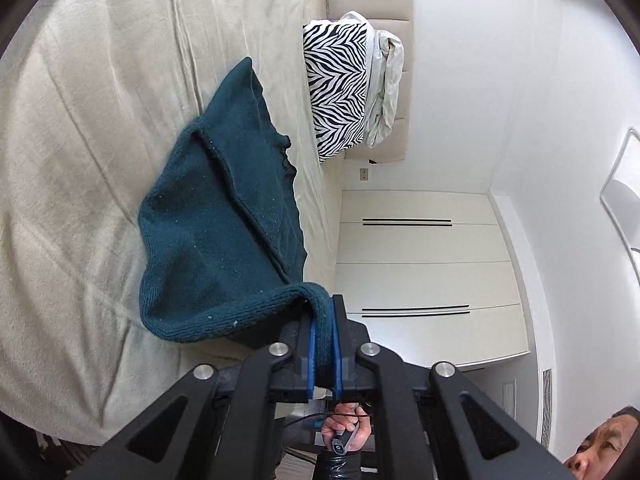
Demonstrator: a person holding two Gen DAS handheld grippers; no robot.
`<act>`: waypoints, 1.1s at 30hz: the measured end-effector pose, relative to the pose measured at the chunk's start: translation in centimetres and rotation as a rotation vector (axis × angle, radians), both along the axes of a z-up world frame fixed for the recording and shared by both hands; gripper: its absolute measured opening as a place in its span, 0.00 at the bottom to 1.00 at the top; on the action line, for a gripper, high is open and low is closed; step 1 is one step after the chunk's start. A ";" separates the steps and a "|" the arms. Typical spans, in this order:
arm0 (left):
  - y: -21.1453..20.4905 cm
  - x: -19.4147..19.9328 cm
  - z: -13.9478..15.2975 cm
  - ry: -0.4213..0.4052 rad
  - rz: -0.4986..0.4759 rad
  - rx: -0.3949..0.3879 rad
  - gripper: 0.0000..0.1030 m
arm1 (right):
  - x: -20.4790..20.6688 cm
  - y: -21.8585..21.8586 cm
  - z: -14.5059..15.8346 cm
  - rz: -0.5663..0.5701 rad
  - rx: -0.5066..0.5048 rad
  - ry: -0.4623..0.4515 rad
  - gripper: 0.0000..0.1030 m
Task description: Fold small clothes
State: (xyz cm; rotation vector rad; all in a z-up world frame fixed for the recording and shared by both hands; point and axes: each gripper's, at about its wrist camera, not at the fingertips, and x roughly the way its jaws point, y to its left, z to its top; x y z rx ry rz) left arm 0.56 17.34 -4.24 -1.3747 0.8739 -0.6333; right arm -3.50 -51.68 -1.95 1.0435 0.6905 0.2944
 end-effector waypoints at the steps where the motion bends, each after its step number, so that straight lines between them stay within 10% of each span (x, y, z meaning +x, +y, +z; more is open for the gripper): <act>1: 0.2 1.0 -0.1 0.007 0.013 -0.010 0.08 | 0.9 -0.1 -0.1 -0.007 0.008 0.000 0.08; 22: 0.4 21.9 -3.4 0.091 0.112 0.062 0.09 | 23.7 0.3 -4.8 -0.094 -0.105 0.107 0.08; 27: 1.1 23.6 -5.9 0.149 0.155 0.093 0.58 | 27.4 -0.2 -7.9 -0.149 -0.153 0.213 0.11; 31: 0.5 22.3 -5.9 0.124 0.126 0.141 0.61 | 26.9 -0.5 -8.2 -0.173 -0.188 0.189 0.57; 33: 0.2 21.1 -5.6 0.101 0.107 0.187 0.61 | 25.8 -0.5 -7.8 -0.166 -0.211 0.174 0.60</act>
